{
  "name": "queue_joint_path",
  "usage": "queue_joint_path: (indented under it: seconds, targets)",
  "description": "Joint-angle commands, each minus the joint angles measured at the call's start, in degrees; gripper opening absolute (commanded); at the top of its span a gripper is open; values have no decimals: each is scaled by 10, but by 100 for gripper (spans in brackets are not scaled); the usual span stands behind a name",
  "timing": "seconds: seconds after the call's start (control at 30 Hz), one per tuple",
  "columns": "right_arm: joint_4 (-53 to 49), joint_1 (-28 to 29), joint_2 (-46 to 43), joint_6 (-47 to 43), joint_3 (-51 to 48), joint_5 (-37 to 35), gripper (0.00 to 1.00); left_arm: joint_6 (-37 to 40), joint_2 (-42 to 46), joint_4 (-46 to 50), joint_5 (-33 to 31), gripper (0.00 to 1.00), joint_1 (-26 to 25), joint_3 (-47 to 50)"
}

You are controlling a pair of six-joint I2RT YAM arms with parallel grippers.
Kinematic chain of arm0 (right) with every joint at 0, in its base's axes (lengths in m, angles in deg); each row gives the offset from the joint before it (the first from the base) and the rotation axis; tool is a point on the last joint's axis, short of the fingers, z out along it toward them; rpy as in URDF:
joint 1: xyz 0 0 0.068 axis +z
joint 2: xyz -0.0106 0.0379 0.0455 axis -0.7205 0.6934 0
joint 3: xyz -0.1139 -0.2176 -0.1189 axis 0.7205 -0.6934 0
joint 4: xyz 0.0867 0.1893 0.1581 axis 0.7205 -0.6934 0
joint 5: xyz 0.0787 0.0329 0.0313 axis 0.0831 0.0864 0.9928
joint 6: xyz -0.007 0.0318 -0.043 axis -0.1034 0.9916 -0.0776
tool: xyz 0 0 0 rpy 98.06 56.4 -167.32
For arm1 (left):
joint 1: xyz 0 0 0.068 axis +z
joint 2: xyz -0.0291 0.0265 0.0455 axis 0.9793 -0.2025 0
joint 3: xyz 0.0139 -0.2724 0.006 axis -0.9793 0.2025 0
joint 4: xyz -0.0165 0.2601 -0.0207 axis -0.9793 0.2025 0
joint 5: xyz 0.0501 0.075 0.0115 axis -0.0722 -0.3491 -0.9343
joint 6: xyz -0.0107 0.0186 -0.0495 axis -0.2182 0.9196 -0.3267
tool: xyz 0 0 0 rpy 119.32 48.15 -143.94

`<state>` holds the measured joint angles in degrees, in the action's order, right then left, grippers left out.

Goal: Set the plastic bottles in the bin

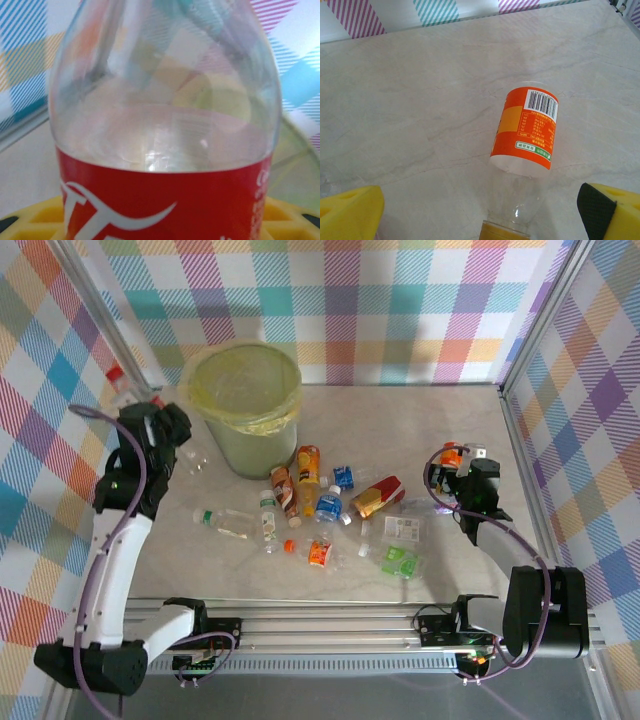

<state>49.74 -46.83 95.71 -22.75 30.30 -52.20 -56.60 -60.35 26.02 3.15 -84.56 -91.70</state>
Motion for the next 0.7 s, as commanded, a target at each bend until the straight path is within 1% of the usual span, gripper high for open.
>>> queue_joint_path:
  seconds: [0.0,0.17,0.3,0.37,0.53,0.67]
  targets:
    - [-2,2,5,1,17,7,100,80,-48,-91,39,22,0,-70]
    - [2,3,7,2,17,7,100,123,-147,-201,111,21,-2,-159]
    - [2,2,10,3,17,9,100,162,-233,-251,158,19,-5,-231]
    - [2,3,11,3,16,10,100,185,-269,-278,178,18,-10,-251]
    - [3,2,15,6,18,13,100,235,-357,-294,241,17,-26,-308]
    - [3,3,18,6,19,17,100,294,-416,-272,282,17,-50,-347]
